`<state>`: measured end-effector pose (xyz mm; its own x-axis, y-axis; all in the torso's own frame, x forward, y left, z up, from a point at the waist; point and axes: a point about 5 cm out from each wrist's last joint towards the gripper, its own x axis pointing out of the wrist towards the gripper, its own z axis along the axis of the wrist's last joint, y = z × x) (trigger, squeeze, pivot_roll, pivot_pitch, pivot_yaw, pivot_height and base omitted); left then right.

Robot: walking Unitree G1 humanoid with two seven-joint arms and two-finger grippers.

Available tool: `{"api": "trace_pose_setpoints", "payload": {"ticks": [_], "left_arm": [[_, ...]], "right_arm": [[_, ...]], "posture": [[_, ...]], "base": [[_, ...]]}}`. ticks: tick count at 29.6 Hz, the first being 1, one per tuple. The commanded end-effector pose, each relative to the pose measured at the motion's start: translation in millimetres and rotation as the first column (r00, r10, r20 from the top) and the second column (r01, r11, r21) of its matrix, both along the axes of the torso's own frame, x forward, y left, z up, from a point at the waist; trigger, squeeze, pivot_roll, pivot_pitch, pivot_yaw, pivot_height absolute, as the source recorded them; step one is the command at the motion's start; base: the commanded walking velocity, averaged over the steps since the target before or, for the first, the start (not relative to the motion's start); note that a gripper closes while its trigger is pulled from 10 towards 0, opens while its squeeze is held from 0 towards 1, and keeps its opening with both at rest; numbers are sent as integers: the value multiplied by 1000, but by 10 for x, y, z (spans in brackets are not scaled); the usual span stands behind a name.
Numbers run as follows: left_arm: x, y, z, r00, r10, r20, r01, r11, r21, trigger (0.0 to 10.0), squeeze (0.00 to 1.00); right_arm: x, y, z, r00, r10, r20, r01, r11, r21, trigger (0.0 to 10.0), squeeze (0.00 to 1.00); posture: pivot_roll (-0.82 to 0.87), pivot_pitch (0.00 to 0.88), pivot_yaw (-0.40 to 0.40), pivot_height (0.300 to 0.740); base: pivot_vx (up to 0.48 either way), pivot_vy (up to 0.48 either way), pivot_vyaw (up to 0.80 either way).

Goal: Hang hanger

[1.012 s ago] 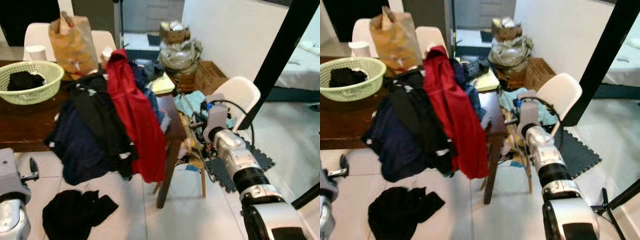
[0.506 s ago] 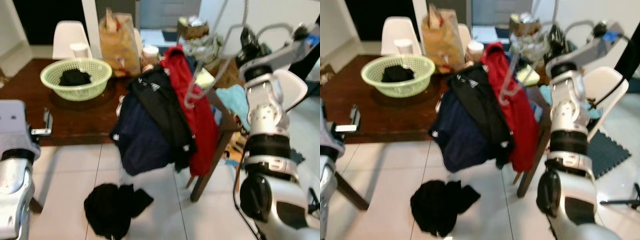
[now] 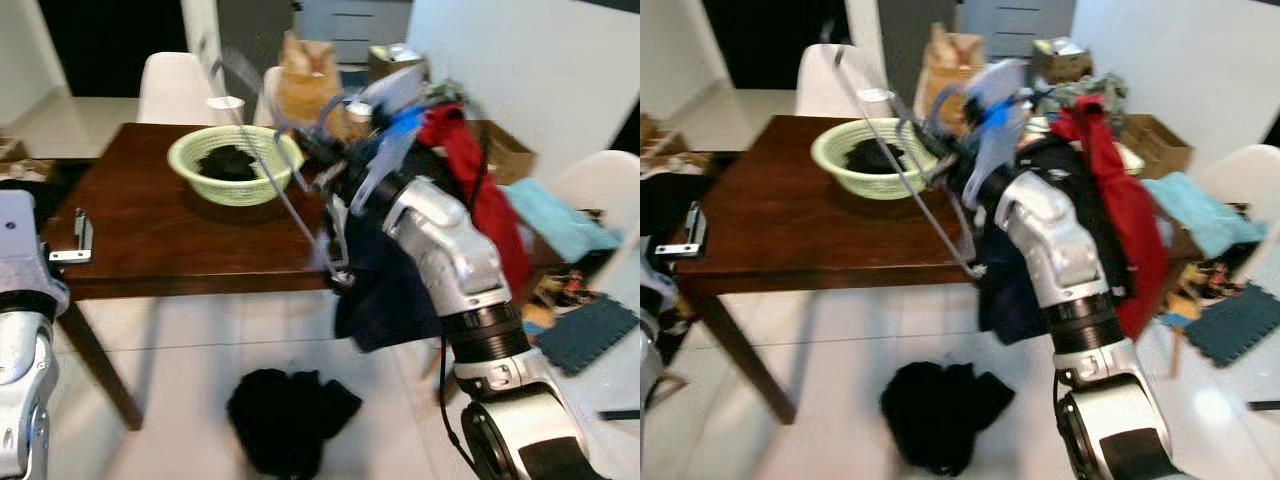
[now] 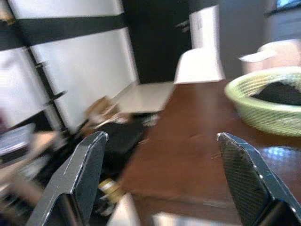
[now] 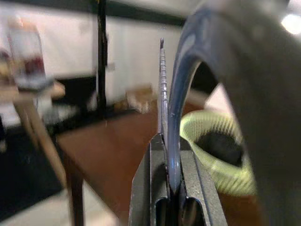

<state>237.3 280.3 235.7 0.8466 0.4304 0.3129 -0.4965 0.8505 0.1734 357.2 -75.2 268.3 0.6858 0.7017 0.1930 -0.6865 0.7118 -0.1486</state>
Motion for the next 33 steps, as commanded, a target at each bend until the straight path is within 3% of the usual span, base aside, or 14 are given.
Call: {"api": "trace_pose_setpoints", "payload": {"ticks": [1, 12, 17, 33], "left_arm": [[4, 14, -30, 1000, 10, -23, -10, 1000, -9, 10000, 0], [14, -56, -34, 997, -59, -55, 57, 998, -39, 10000, 0], [25, -74, -37, 997, -62, -50, 60, 997, -47, 10000, 0], [51, -112, -42, 997, -59, -43, 56, 996, -69, 10000, 0]], "right_arm": [[4, -18, 37, 1000, -17, 20, 18, 1000, -18, 10000, 0], [-62, -14, -52, 999, -21, -29, 20, 998, -55, 10000, 0], [-91, 10, -91, 999, -16, -30, 14, 997, -74, 10000, 0], [-116, 15, -133, 999, -23, -40, 20, 996, -82, 10000, 0]], "posture": [[61, 0, -62, 740], [56, 0, -58, 740], [55, 0, -53, 740], [53, 0, -53, 740]], "base": [[0, 0, 0], [44, 0, 0], [450, 0, 0], [0, 0, 0]]}}
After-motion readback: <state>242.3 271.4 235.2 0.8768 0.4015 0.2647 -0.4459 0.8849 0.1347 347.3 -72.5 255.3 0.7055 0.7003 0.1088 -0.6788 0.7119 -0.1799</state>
